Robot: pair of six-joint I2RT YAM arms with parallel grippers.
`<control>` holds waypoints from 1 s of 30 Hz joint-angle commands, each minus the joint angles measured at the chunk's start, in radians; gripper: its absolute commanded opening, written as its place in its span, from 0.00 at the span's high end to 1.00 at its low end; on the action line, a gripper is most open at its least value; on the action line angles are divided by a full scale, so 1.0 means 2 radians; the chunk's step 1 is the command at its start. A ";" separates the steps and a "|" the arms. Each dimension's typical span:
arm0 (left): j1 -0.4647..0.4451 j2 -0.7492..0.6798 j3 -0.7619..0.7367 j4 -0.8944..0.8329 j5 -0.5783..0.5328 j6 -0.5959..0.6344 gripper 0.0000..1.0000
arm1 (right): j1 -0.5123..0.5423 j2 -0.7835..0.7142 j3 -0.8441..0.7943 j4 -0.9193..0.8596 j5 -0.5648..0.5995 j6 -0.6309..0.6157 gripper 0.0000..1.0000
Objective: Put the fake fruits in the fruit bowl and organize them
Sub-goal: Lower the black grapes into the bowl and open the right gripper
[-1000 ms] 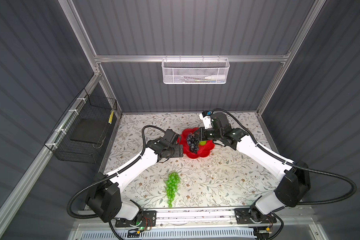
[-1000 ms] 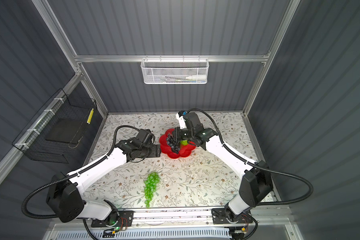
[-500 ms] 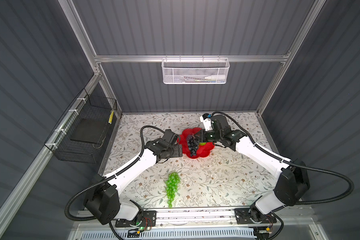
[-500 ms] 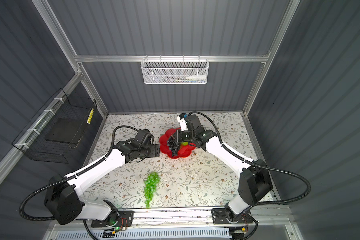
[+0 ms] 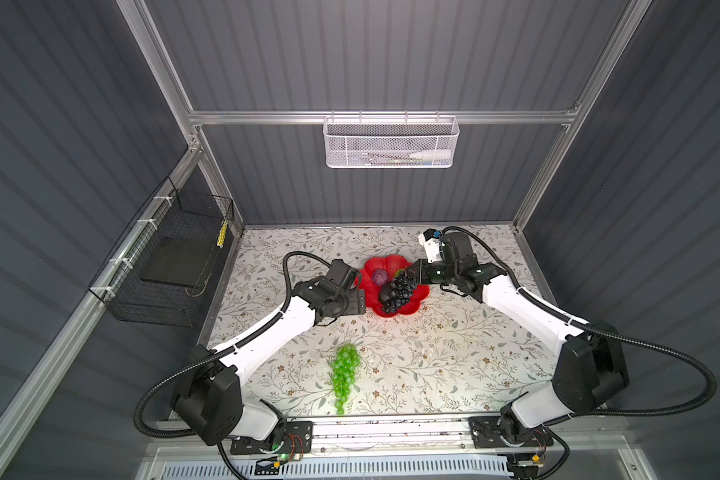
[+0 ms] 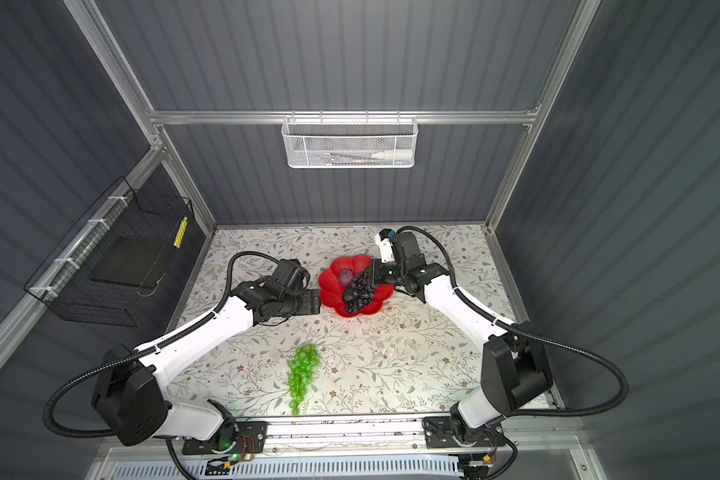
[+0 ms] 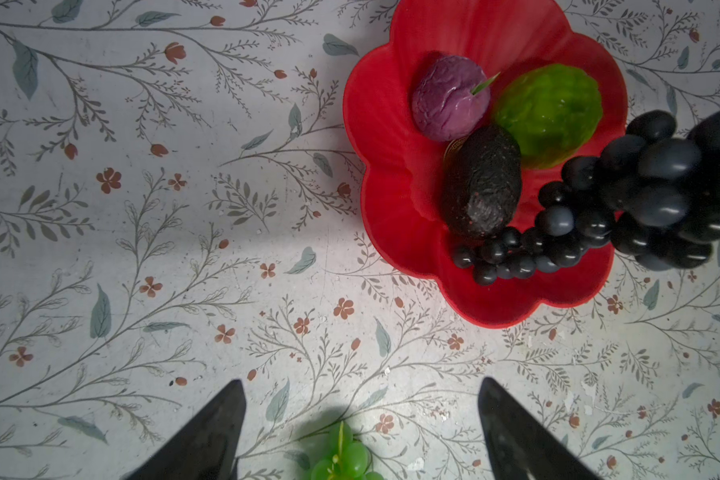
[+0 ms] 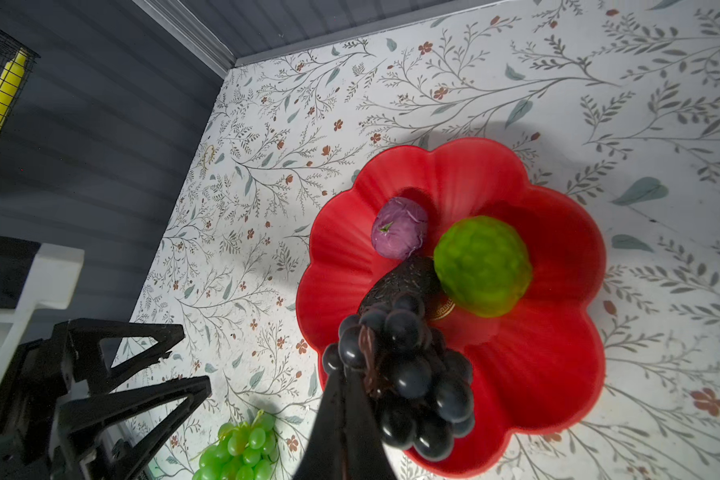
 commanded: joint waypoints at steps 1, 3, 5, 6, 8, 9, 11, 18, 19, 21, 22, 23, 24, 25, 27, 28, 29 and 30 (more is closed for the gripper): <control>0.003 0.008 0.011 -0.005 0.002 -0.003 0.12 | -0.013 0.025 -0.010 0.029 -0.022 -0.010 1.00; 0.003 0.010 0.012 -0.005 0.002 -0.003 0.12 | -0.020 0.036 -0.011 0.035 -0.028 -0.009 1.00; 0.003 0.012 0.014 -0.005 0.002 -0.002 0.12 | -0.026 0.046 -0.010 0.038 -0.031 -0.008 1.00; 0.004 0.013 0.015 -0.006 0.003 -0.002 0.12 | -0.027 0.048 -0.011 0.038 -0.030 -0.008 1.00; 0.004 0.015 0.018 -0.007 0.003 -0.002 0.12 | -0.029 0.052 -0.012 0.038 -0.025 -0.011 1.00; 0.003 0.017 0.018 -0.007 0.005 -0.001 0.12 | -0.029 0.054 -0.013 0.038 -0.023 -0.012 1.00; 0.004 0.019 0.020 -0.006 0.005 -0.001 0.12 | -0.032 0.059 -0.014 0.036 -0.014 -0.016 1.00; 0.003 0.024 0.021 -0.003 0.008 -0.002 0.12 | -0.045 0.094 -0.001 0.029 -0.009 -0.034 1.00; 0.003 0.025 0.021 -0.002 0.008 -0.002 0.12 | -0.047 0.100 0.003 0.026 -0.009 -0.037 1.00; 0.003 0.026 0.021 -0.003 0.009 -0.003 0.12 | -0.048 0.109 0.011 0.022 -0.008 -0.040 1.00; 0.004 0.026 0.021 -0.003 0.009 -0.003 0.12 | -0.049 0.113 0.013 0.022 -0.008 -0.040 1.00; 0.004 0.026 0.021 -0.003 0.009 -0.003 0.12 | -0.049 0.117 0.015 0.023 -0.008 -0.041 1.00; 0.003 0.026 0.021 -0.002 0.009 -0.003 0.12 | -0.049 0.120 0.016 0.024 -0.008 -0.041 1.00; 0.004 0.026 0.021 -0.002 0.009 -0.003 0.12 | -0.049 0.122 0.018 0.025 -0.007 -0.041 1.00; 0.004 0.026 0.021 -0.003 0.010 -0.005 0.11 | -0.049 0.128 0.022 0.026 -0.006 -0.040 1.00; 0.004 0.025 0.020 -0.003 0.011 -0.005 0.12 | -0.049 0.130 0.024 0.027 -0.006 -0.040 1.00; 0.004 0.024 0.019 -0.004 0.012 -0.006 0.11 | -0.049 0.131 0.027 0.027 -0.006 -0.040 0.99; 0.003 0.022 0.018 -0.009 0.012 -0.008 0.11 | -0.049 0.131 0.029 0.026 -0.006 -0.041 0.97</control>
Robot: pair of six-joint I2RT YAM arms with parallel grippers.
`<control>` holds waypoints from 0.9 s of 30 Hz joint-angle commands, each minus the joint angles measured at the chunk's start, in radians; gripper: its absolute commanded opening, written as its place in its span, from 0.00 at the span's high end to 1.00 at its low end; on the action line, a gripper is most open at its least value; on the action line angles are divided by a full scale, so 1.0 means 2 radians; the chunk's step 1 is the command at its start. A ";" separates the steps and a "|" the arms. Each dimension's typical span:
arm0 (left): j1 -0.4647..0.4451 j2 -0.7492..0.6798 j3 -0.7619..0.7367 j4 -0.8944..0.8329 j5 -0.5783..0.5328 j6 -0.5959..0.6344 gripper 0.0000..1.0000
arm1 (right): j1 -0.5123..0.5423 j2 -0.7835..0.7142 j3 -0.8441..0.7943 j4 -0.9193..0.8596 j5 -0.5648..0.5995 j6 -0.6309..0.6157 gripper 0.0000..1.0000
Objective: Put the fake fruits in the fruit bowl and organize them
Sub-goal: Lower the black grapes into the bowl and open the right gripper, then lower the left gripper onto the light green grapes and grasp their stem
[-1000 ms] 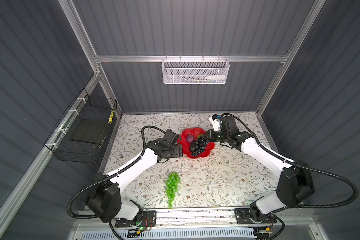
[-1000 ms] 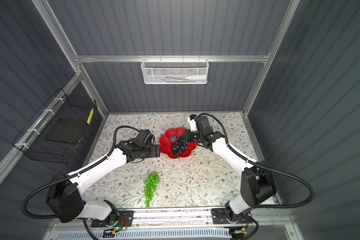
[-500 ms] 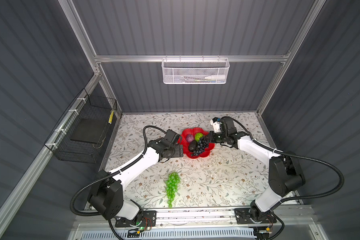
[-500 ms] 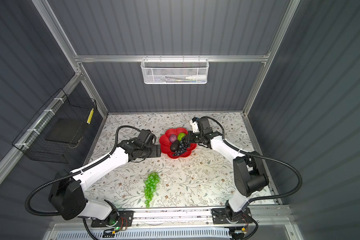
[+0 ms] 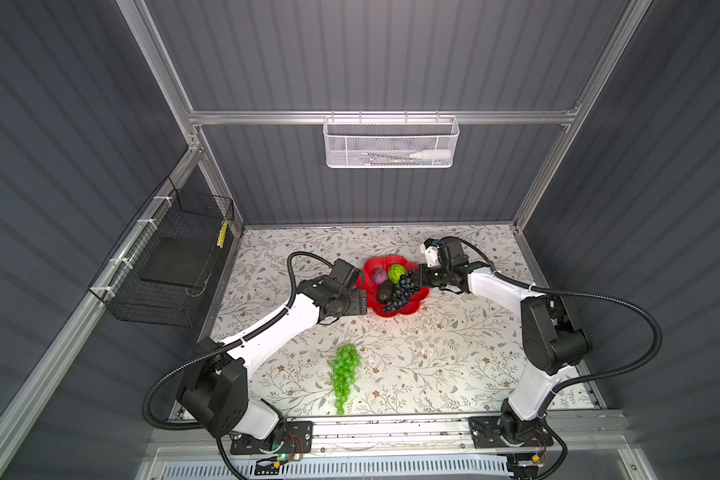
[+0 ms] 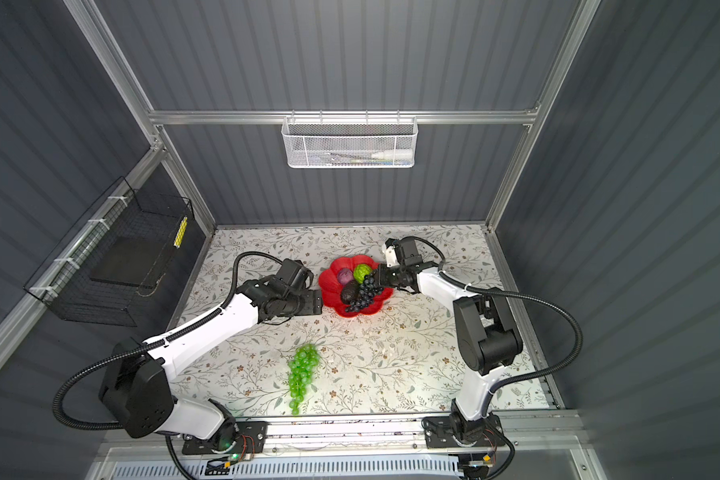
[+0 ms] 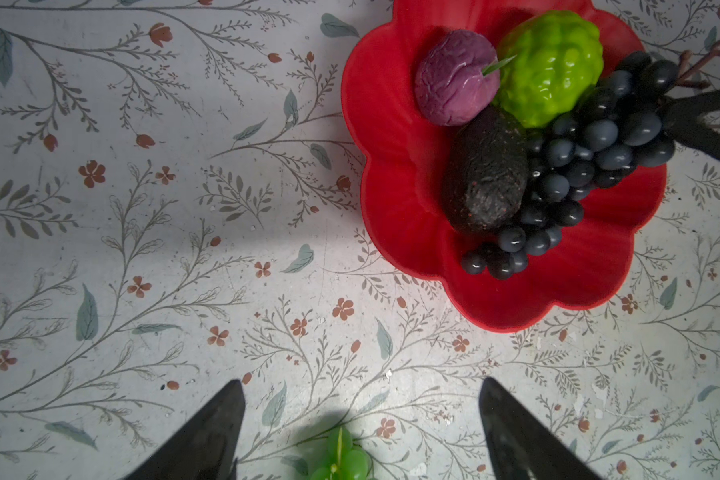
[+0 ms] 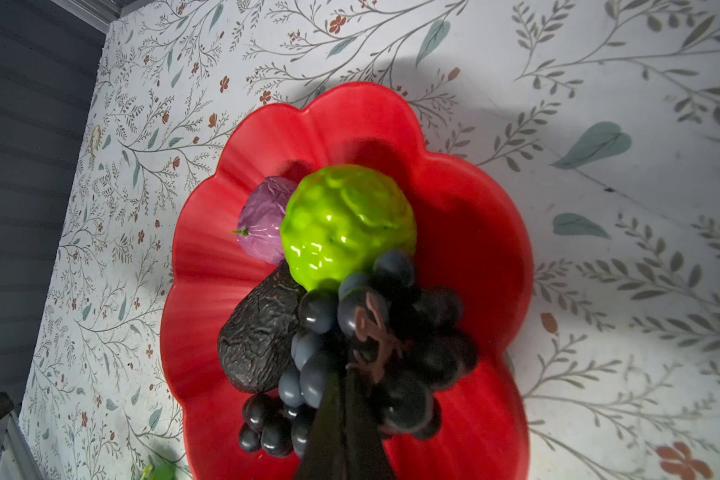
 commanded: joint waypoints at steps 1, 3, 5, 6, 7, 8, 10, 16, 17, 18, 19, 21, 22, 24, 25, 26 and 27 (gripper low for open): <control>0.004 0.000 0.010 -0.015 0.005 -0.012 0.11 | 0.000 0.002 0.021 -0.005 0.002 -0.010 0.92; 0.003 -0.005 0.003 -0.026 0.004 -0.017 0.11 | 0.000 -0.003 0.025 -0.010 0.002 -0.013 0.84; 0.004 -0.014 -0.008 -0.037 0.004 -0.021 0.11 | -0.001 -0.012 0.026 -0.012 0.002 -0.016 0.73; 0.004 -0.017 -0.012 -0.042 0.005 -0.022 0.11 | 0.000 -0.016 0.027 -0.013 0.002 -0.017 0.67; 0.004 -0.020 -0.018 -0.047 0.007 -0.024 0.10 | -0.001 -0.022 0.027 -0.014 0.002 -0.019 0.62; 0.005 -0.022 -0.024 -0.054 0.010 -0.024 0.10 | 0.000 -0.027 0.027 -0.016 0.002 -0.022 0.58; 0.005 -0.023 -0.032 -0.065 0.017 -0.026 0.11 | 0.000 -0.038 0.024 -0.019 0.002 -0.026 0.50; 0.013 -0.021 -0.050 -0.080 0.068 -0.016 0.17 | 0.002 -0.077 0.000 -0.020 0.021 -0.030 0.40; 0.012 -0.018 -0.052 -0.085 0.073 -0.014 0.18 | 0.003 -0.084 -0.003 -0.022 0.027 -0.033 0.39; 0.013 -0.015 -0.055 -0.086 0.078 -0.014 0.20 | 0.004 -0.089 -0.007 -0.023 0.033 -0.034 0.37; 0.013 -0.014 -0.060 -0.083 0.085 -0.013 0.22 | 0.005 -0.097 -0.011 -0.024 0.039 -0.035 0.35; 0.013 -0.012 -0.073 -0.070 0.106 -0.014 0.27 | 0.007 -0.110 -0.023 -0.021 0.051 -0.033 0.30; 0.013 -0.010 -0.081 -0.062 0.115 -0.016 0.29 | 0.007 -0.117 -0.031 -0.014 0.054 -0.030 0.30; 0.013 -0.003 -0.093 -0.049 0.133 -0.020 0.30 | 0.007 -0.128 -0.046 -0.003 0.056 -0.024 0.30; 0.013 0.002 -0.097 -0.043 0.141 -0.020 0.31 | 0.007 -0.133 -0.054 0.002 0.055 -0.019 0.29; 0.013 0.007 -0.101 -0.039 0.150 -0.019 0.33 | 0.007 -0.138 -0.061 0.009 0.055 -0.013 0.29; 0.013 0.012 -0.101 -0.037 0.155 -0.019 0.34 | 0.007 -0.141 -0.066 0.014 0.053 -0.008 0.30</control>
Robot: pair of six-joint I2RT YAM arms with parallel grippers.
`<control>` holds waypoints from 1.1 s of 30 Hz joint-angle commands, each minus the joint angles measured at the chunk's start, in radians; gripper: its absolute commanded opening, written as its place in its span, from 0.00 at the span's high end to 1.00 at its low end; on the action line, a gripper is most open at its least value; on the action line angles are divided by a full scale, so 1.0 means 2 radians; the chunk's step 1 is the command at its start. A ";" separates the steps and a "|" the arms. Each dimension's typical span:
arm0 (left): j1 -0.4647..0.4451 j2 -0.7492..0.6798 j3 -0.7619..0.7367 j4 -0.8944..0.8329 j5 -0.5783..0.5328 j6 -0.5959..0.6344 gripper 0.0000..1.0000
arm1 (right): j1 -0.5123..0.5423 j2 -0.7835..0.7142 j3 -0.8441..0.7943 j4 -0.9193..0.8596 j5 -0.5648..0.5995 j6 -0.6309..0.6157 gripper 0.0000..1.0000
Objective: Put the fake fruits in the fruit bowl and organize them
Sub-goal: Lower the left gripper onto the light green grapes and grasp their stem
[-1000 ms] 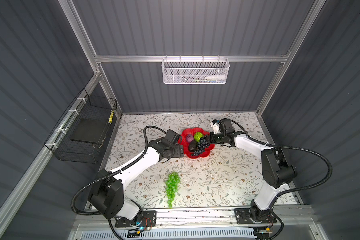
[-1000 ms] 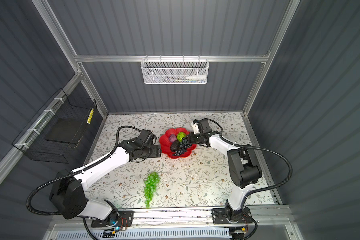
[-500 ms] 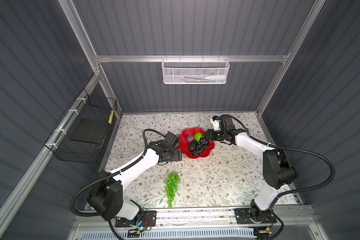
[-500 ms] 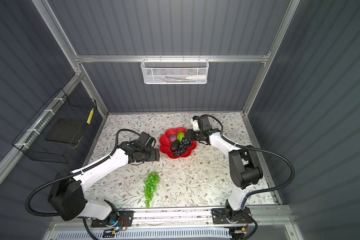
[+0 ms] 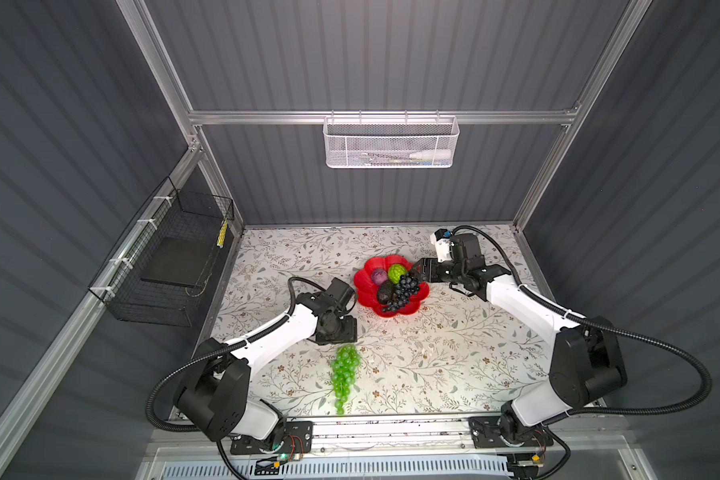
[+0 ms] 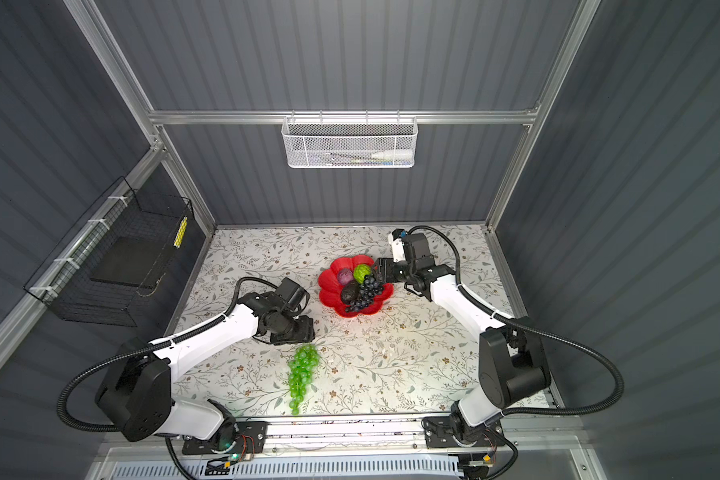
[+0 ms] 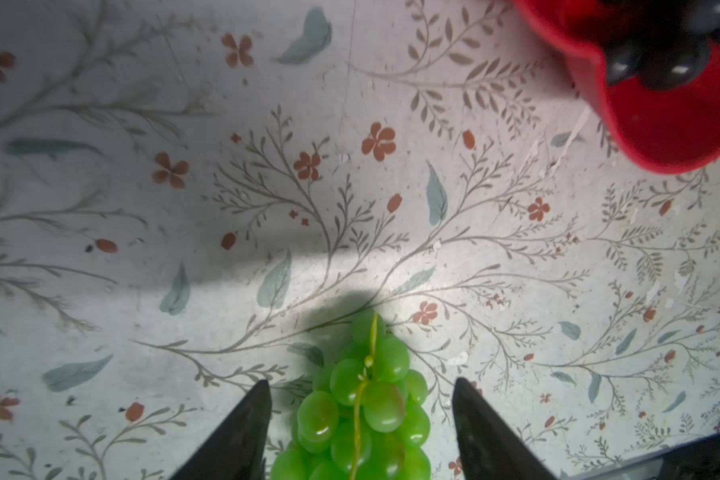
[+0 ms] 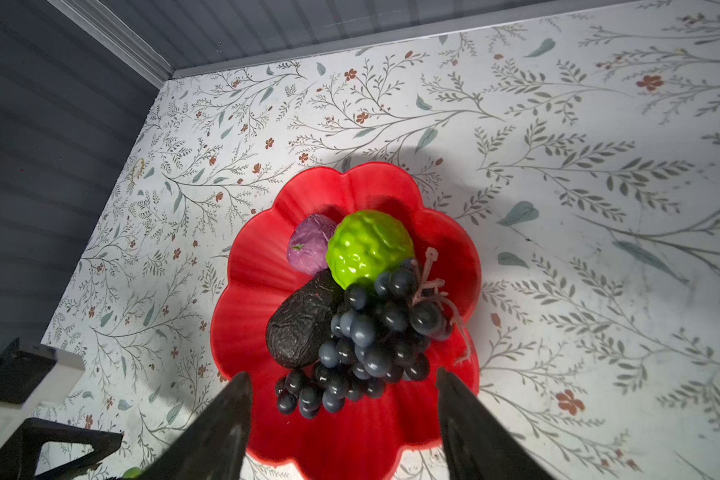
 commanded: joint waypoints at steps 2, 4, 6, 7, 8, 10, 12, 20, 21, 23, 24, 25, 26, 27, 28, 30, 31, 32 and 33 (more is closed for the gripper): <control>0.003 0.022 -0.008 0.013 0.046 0.001 0.38 | 0.004 -0.019 -0.027 0.028 0.005 0.023 0.30; 0.003 0.025 -0.007 0.011 0.043 0.004 0.45 | 0.006 -0.025 -0.036 0.037 0.005 0.029 0.31; 0.003 0.027 -0.007 0.009 0.044 0.006 0.48 | 0.006 -0.027 -0.040 0.038 0.005 0.030 0.31; 0.003 0.027 -0.007 0.008 0.043 0.005 0.49 | 0.007 -0.027 -0.042 0.038 0.005 0.030 0.31; 0.003 0.027 -0.007 0.005 0.042 0.005 0.52 | 0.007 -0.027 -0.043 0.039 0.005 0.030 0.31; 0.003 0.024 -0.007 0.003 0.040 0.005 0.56 | 0.007 -0.025 -0.045 0.041 0.004 0.031 0.31; 0.003 0.021 -0.005 0.000 0.037 0.005 0.59 | 0.007 -0.022 -0.047 0.041 0.002 0.033 0.31; 0.003 0.016 0.004 -0.026 0.028 0.016 0.68 | 0.012 -0.019 -0.054 0.053 -0.004 0.042 0.32; 0.003 0.014 0.005 -0.033 0.027 0.019 0.67 | 0.012 -0.018 -0.054 0.053 -0.004 0.042 0.32; 0.003 0.010 0.010 -0.046 0.024 0.026 0.63 | 0.013 -0.018 -0.056 0.053 -0.004 0.042 0.32; 0.003 0.007 0.013 -0.053 0.024 0.030 0.63 | 0.013 -0.018 -0.056 0.053 -0.004 0.042 0.32; 0.003 0.003 0.014 -0.057 0.025 0.034 0.63 | 0.013 -0.018 -0.056 0.053 -0.004 0.042 0.32; 0.003 0.000 0.015 -0.060 0.027 0.035 0.63 | 0.013 -0.019 -0.057 0.053 -0.004 0.043 0.32; 0.003 -0.002 0.017 -0.062 0.032 0.038 0.64 | 0.014 -0.019 -0.057 0.054 -0.004 0.043 0.32; 0.003 -0.003 0.019 -0.064 0.038 0.040 0.65 | 0.014 -0.018 -0.057 0.054 -0.004 0.043 0.32; 0.003 -0.003 0.021 -0.066 0.050 0.041 0.66 | 0.015 -0.017 -0.057 0.056 -0.005 0.045 0.32; 0.003 -0.004 0.021 -0.067 0.055 0.041 0.66 | 0.015 -0.017 -0.057 0.056 -0.005 0.045 0.32; 0.003 -0.005 0.021 -0.067 0.058 0.040 0.67 | 0.016 -0.016 -0.057 0.057 -0.006 0.046 0.32; 0.003 -0.006 0.021 -0.066 0.060 0.039 0.67 | 0.016 -0.017 -0.057 0.057 -0.006 0.046 0.32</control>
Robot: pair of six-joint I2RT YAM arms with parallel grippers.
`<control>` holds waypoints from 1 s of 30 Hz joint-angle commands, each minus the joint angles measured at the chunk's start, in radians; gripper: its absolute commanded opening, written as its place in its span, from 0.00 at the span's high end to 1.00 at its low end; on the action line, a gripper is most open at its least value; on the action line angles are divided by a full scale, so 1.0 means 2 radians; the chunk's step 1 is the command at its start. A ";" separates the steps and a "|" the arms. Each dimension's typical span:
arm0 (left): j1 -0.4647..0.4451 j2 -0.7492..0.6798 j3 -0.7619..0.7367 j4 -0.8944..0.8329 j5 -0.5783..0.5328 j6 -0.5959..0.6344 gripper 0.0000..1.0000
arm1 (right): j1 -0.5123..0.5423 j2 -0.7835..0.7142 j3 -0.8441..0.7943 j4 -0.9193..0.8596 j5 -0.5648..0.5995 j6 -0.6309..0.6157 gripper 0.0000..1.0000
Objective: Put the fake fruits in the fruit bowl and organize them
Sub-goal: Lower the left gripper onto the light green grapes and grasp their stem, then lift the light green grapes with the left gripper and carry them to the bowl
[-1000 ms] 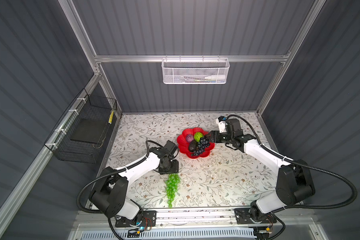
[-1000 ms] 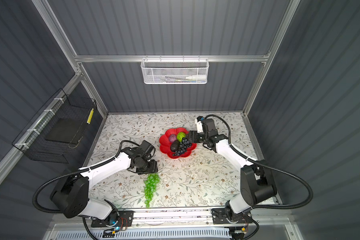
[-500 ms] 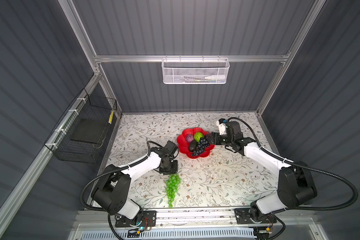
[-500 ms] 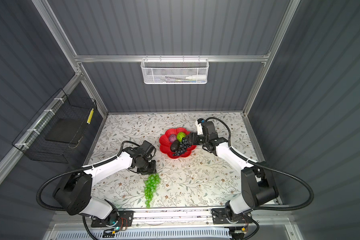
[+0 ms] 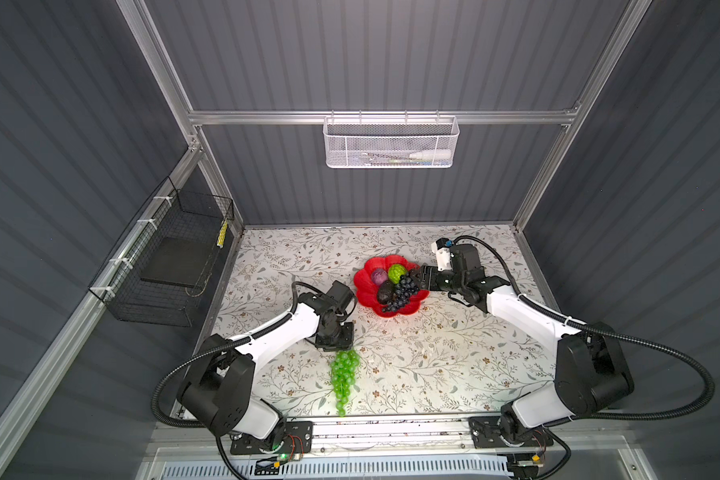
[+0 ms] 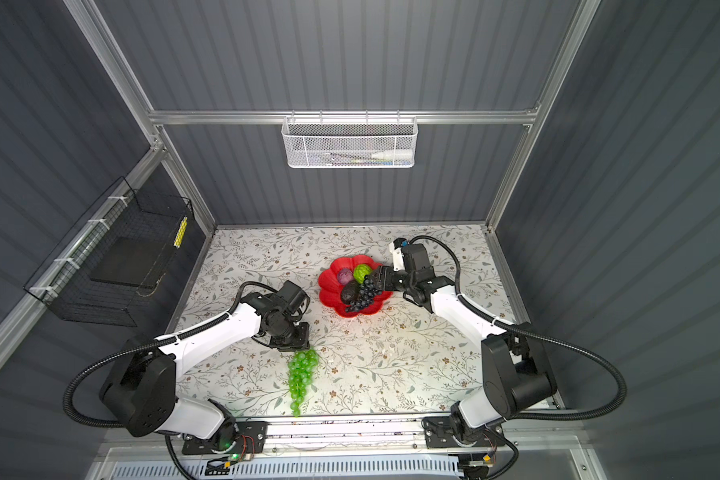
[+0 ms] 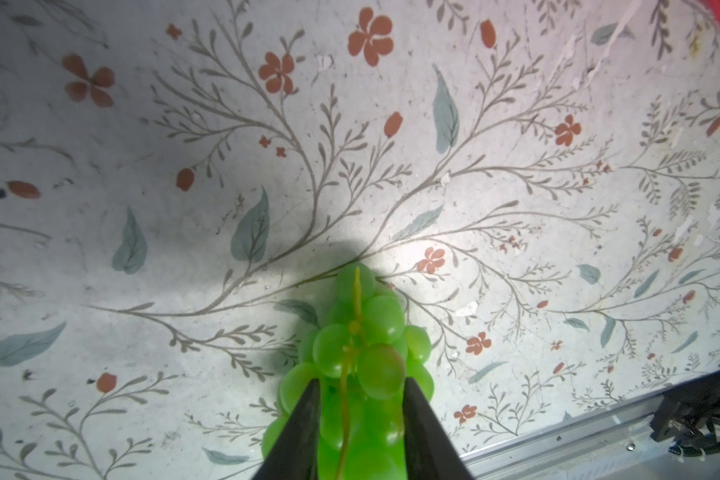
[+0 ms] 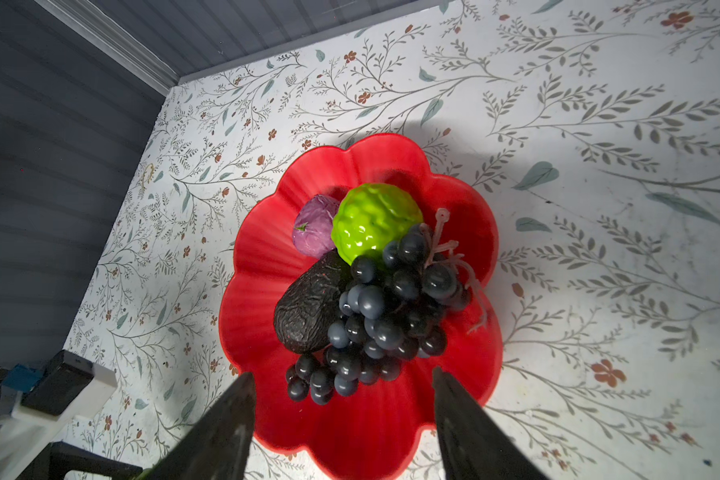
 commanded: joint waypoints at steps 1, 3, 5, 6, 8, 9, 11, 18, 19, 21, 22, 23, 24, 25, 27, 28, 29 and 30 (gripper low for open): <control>0.003 -0.010 0.010 -0.022 0.019 0.011 0.67 | 0.005 0.000 -0.006 0.009 -0.005 0.004 0.32; 0.003 -0.010 0.010 -0.021 0.020 0.012 0.69 | 0.006 0.001 -0.006 0.009 -0.005 0.004 0.32; 0.003 -0.007 0.008 -0.016 0.022 0.013 0.71 | 0.006 0.002 -0.008 0.010 -0.005 0.004 0.32; 0.003 -0.005 0.006 -0.013 0.022 0.013 0.74 | 0.006 0.001 -0.008 0.009 -0.005 0.005 0.32; 0.003 -0.002 0.003 -0.007 0.017 0.013 0.79 | 0.006 0.000 -0.011 0.010 -0.005 0.005 0.32; 0.003 -0.001 0.002 -0.005 0.014 0.012 0.83 | 0.007 -0.001 -0.012 0.011 -0.005 0.005 0.32; 0.002 0.000 0.005 -0.004 0.008 0.010 0.90 | 0.007 -0.001 -0.014 0.010 -0.004 0.006 0.32; 0.003 -0.017 0.016 -0.018 -0.008 0.014 0.95 | 0.007 -0.003 -0.018 0.013 -0.003 0.006 0.32; 0.003 -0.021 0.019 -0.022 -0.014 0.016 0.95 | 0.007 -0.003 -0.018 0.013 -0.003 0.007 0.32; 0.003 -0.029 0.024 -0.027 -0.021 0.019 0.96 | 0.007 -0.005 -0.017 0.014 -0.005 0.009 0.32; 0.003 -0.032 0.029 -0.030 -0.022 0.024 0.97 | 0.008 -0.006 -0.016 0.014 -0.005 0.009 0.32; 0.003 -0.035 0.035 -0.033 -0.020 0.029 0.99 | 0.008 -0.009 -0.016 0.013 -0.005 0.009 0.32; 0.003 -0.039 0.043 -0.037 -0.013 0.037 1.00 | 0.008 -0.012 -0.015 0.011 -0.005 0.009 0.32; 0.003 -0.043 0.053 -0.041 0.000 0.048 1.00 | 0.008 -0.018 -0.014 0.008 -0.004 0.009 0.32; 0.003 -0.051 0.069 -0.049 0.023 0.057 1.00 | 0.008 -0.028 -0.015 0.004 0.000 0.007 0.32; 0.003 -0.056 0.077 -0.055 0.032 0.061 1.00 | 0.008 -0.034 -0.016 0.003 0.002 0.006 0.32; 0.003 -0.060 0.086 -0.060 0.037 0.064 1.00 | 0.008 -0.039 -0.016 0.001 0.004 0.005 0.32; 0.003 -0.064 0.095 -0.065 0.041 0.066 1.00 | 0.008 -0.044 -0.016 -0.001 0.005 0.004 0.32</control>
